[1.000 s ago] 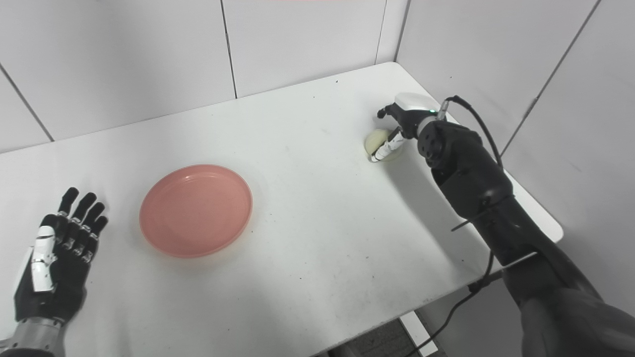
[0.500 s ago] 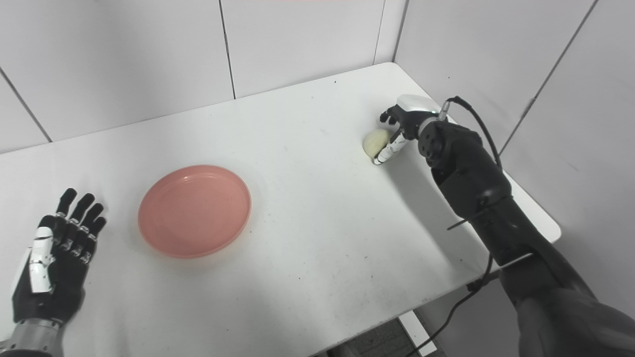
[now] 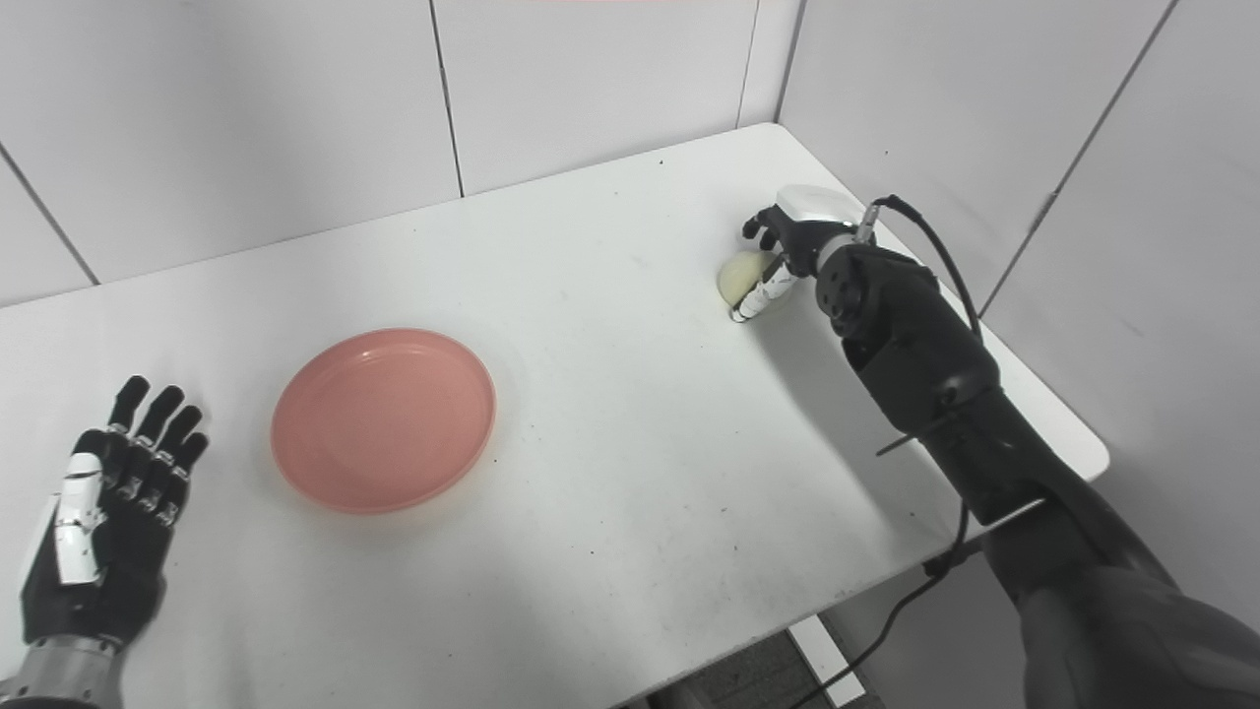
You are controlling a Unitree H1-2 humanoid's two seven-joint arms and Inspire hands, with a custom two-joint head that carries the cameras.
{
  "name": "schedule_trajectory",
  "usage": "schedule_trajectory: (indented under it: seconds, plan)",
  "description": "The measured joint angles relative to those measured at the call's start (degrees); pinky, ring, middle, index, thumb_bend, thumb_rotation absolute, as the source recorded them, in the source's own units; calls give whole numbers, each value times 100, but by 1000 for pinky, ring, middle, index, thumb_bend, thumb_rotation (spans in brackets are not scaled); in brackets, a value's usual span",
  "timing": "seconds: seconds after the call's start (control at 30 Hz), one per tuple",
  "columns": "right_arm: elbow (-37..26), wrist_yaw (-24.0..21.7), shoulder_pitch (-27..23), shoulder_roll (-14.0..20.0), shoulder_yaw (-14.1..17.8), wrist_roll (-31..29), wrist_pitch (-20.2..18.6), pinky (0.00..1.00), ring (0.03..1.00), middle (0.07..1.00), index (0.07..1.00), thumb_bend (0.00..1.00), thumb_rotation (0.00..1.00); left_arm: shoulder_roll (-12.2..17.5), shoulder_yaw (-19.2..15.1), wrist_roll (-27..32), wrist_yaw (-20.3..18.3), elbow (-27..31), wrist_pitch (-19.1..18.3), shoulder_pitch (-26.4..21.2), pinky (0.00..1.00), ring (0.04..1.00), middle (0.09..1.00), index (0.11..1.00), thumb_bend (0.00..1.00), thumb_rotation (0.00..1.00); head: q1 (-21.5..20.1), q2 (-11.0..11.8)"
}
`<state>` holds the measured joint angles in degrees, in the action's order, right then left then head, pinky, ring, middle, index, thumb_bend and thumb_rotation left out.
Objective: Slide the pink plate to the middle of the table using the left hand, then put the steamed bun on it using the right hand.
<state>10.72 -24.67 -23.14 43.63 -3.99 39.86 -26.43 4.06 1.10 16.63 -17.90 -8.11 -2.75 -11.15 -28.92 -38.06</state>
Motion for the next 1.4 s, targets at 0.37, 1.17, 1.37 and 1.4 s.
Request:
schedule_trajectory:
  seconds: [0.37,1.17,1.37,1.4]
  plan:
    - [545,671,-98,17,11,-486,513,422,478,521,488,510,127,8,-10,42,0,32,-28,12,1000,972,971,980,381,1000,18,18]
    - [-1031,142,-31,182,-102,-622,266,427,475,540,491,504,122,-134,145,-143,143,52,13,34,990,956,952,964,396,1000,570,193]
    - [-1653,-265,-321,182,-219,-488,39,410,466,522,490,503,120,-313,241,-352,271,27,96,47,977,951,953,963,397,1000,1114,211]
    - [-1720,-337,-394,180,-264,-482,38,409,466,521,490,503,120,-330,256,-394,284,18,115,46,977,951,955,965,399,1000,1116,211]
